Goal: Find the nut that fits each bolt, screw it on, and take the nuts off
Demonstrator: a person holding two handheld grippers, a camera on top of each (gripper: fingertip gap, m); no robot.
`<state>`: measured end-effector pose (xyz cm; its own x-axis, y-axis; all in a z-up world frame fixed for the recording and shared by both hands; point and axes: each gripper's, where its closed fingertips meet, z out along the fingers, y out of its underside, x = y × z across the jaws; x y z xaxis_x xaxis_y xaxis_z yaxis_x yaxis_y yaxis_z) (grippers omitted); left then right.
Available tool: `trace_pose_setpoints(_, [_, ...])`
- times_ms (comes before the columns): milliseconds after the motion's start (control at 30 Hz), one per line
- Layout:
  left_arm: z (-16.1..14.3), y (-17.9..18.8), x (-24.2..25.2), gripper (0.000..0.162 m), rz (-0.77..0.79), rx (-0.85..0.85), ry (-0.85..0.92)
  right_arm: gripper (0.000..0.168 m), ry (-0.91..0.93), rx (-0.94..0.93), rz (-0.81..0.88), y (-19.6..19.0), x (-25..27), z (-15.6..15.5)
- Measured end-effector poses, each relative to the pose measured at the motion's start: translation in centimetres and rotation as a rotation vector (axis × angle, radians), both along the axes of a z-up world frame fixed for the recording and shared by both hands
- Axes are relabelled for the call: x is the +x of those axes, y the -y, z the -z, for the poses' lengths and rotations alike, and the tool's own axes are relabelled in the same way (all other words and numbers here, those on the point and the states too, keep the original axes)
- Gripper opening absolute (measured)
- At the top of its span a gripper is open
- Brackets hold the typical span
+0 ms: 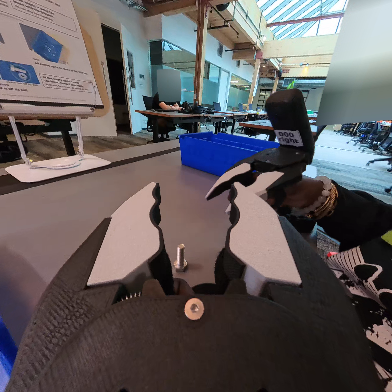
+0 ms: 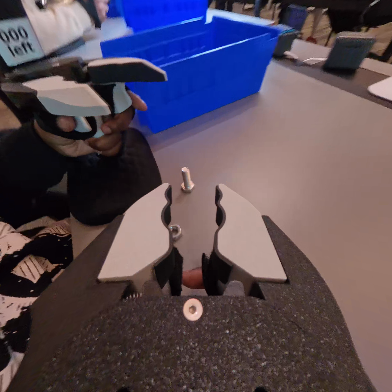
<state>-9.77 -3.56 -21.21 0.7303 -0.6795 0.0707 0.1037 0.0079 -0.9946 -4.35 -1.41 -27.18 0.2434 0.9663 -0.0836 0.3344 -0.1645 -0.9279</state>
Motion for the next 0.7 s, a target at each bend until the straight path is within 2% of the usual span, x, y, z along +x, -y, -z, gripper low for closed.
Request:
trace_pose_setpoints(100, [0.4,0.3,-0.2,0.067,0.0,0.007,-0.007,0.03,0.083,0.036,-0.059,0.5,-2.5,1.4])
trace_pose_setpoints(333, [0.7,1.0,0.2,0.067,0.055,0.016,-0.017,0.026,0.19,0.035,-0.083,-0.2,-5.7,3.7])
trace_pose_setpoints(400, [0.9,1.1,0.4,0.067,0.07,0.006,-0.028,0.01,0.2,0.035,-0.101,-0.1,-6.1,4.1])
trace_pose_setpoints(433, [1.0,1.1,0.5,0.067,0.074,0.002,-0.034,0.01,0.201,0.039,-0.099,-0.2,-6.1,4.1])
trace_pose_setpoints(533, [1.4,1.0,0.8,0.067,0.07,-0.013,-0.07,0.01,0.157,0.046,-0.086,-0.4,-5.5,2.5])
trace_pose_setpoints(633, [2.2,0.5,1.1,0.067,0.032,-0.047,-0.146,0.01,0.066,0.031,-0.105,0.2,-4.6,-0.8])
trace_pose_setpoints(700, [2.8,0.3,1.7,0.06,0.023,-0.064,-0.209,0.01,0.008,0.028,-0.147,1.1,-4.1,-3.3])
